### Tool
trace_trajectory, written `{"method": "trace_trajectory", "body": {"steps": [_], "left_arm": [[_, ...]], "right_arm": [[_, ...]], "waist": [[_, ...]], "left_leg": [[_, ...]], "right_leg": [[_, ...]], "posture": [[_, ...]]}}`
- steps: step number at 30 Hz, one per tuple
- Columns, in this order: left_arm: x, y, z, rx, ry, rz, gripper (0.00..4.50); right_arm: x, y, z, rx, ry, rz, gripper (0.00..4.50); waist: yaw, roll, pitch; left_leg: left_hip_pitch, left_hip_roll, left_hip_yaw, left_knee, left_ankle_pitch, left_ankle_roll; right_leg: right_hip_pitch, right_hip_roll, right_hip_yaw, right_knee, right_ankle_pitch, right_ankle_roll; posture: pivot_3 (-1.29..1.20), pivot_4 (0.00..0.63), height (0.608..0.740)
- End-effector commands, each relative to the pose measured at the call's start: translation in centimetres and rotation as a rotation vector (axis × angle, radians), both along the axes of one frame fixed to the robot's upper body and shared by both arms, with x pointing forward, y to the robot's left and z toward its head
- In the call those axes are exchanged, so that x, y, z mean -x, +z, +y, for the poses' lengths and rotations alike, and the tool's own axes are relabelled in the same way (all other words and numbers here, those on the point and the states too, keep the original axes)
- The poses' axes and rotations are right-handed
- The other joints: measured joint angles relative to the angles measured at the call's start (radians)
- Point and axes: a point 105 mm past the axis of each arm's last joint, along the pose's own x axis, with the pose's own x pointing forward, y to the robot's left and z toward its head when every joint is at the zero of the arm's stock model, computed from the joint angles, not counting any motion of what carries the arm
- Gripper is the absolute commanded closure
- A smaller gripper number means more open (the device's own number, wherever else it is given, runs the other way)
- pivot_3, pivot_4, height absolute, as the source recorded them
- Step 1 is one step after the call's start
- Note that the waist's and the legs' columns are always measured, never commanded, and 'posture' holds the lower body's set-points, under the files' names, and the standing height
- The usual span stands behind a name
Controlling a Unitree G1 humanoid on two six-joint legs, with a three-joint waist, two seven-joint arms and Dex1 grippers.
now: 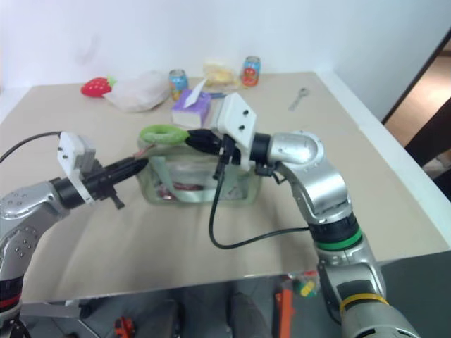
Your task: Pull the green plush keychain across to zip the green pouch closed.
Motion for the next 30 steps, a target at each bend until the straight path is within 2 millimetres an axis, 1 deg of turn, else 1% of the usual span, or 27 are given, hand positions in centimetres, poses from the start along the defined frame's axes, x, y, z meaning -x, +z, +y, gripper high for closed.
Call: {"method": "trace_trajectory", "body": {"steps": [1, 6, 12, 21, 26, 28, 30], "left_arm": [[0.1, 0.4, 0.0, -0.001, 0.008, -0.028, 4.50], [0.0, 0.5, -0.1, 0.006, 0.012, -0.030, 4.50], [-0.5, 1.0, 0.1, 0.020, 0.048, -0.053, 4.50], [-1.4, 1.9, 0.6, 0.048, 0.109, -0.077, 4.50], [-1.9, 2.4, 0.8, 0.068, 0.135, -0.088, 4.50], [-1.9, 2.4, 0.9, 0.068, 0.141, -0.090, 4.50], [-1.9, 2.3, 1.1, 0.061, 0.155, -0.093, 4.50]], "right_arm": [[0.0, 3.3, -1.5, -0.077, -0.031, -0.072, 4.48], [-1.0, 4.5, -3.4, -0.102, -0.081, -0.065, 4.48], [-1.7, 5.2, -5.2, -0.097, -0.125, -0.070, 4.48], [-1.7, 4.9, -6.7, -0.076, -0.159, -0.054, 4.48], [-2.3, 4.6, -8.2, -0.060, -0.216, -0.054, 4.48], [-2.8, 4.5, -9.3, -0.053, -0.266, -0.054, 4.48], [-3.6, 4.4, -12.0, -0.052, -0.373, -0.049, 4.48]], "waist": [[0.000, 0.000, 0.000], [0.000, 0.000, 0.000], [0.000, 0.000, 0.000], [0.000, 0.000, 0.000], [0.000, -0.001, 0.000], [0.000, -0.001, 0.001], [0.000, -0.001, 0.001]], "left_leg": [[0.000, 0.000, 0.000, 0.000, 0.000, 0.000], [0.000, 0.000, 0.000, 0.000, 0.000, 0.000], [0.000, 0.000, 0.000, 0.000, 0.000, 0.000], [-0.001, 0.000, 0.000, -0.001, 0.000, 0.000], [-0.001, 0.000, 0.000, -0.001, 0.000, 0.000], [-0.001, 0.000, 0.000, -0.001, 0.000, 0.000], [-0.001, 0.000, 0.000, -0.001, 0.000, 0.000]], "right_leg": [[0.000, 0.000, 0.000, 0.000, 0.000, 0.000], [0.000, 0.000, 0.000, 0.000, 0.000, 0.000], [0.000, 0.000, 0.000, -0.001, 0.000, 0.000], [-0.001, 0.000, 0.000, -0.001, 0.001, 0.002], [-0.001, 0.000, 0.000, -0.001, 0.001, 0.003], [-0.001, 0.000, 0.000, -0.001, 0.001, 0.002], [-0.001, 0.000, 0.000, -0.001, 0.001, 0.002]], "posture": [[0.00, 0.150, 0.740], [0.00, 0.150, 0.740], [0.00, 0.150, 0.740], [0.00, 0.150, 0.740], [0.00, 0.150, 0.740], [0.00, 0.150, 0.740], [0.00, 0.150, 0.740]]}}
